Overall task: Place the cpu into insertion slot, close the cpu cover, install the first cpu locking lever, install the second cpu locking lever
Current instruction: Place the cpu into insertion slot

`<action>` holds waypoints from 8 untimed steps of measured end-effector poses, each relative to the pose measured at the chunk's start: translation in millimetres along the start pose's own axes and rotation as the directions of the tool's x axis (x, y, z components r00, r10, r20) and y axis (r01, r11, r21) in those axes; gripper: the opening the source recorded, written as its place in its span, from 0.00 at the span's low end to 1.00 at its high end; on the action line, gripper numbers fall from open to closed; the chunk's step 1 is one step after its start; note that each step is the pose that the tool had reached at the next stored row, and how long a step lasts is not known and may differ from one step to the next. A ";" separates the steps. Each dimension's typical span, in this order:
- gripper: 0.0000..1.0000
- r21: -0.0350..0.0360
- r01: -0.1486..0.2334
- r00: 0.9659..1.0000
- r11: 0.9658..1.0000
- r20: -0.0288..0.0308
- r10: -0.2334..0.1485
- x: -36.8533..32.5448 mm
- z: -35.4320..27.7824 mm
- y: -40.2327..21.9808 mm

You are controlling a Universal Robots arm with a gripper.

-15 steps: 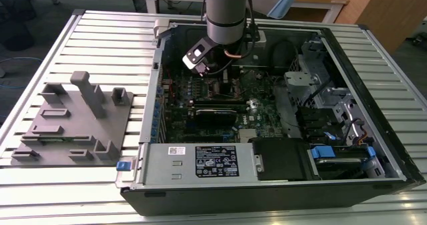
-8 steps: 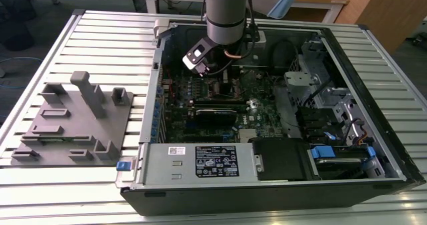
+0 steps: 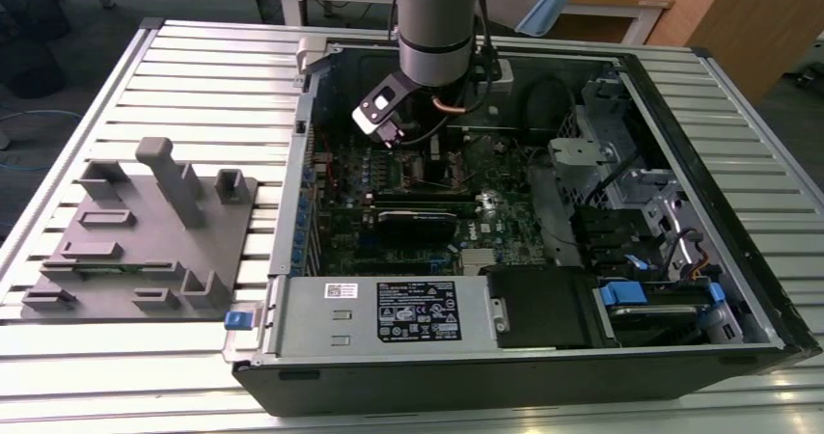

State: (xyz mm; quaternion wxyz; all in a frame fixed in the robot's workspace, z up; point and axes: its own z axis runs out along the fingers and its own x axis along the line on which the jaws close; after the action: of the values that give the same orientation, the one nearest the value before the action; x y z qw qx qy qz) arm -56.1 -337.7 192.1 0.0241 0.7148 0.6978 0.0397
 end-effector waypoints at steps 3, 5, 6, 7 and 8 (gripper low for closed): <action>0.54 0.000 0.000 1.000 1.000 0.000 0.000 0.0 0.0 0.0; 0.54 0.000 0.000 1.000 1.000 0.000 0.000 0.0 0.0 0.0; 0.54 0.000 0.000 1.000 1.000 0.000 0.000 0.0 0.0 0.0; 0.54 0.000 0.001 1.000 1.000 0.000 -0.001 0.0 0.0 0.0; 0.54 0.000 0.001 1.000 1.000 0.000 -0.001 -0.1 0.0 0.0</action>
State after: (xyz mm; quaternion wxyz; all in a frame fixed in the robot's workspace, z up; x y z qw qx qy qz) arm -56.1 -337.8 192.1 0.0240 0.7143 0.6983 0.0397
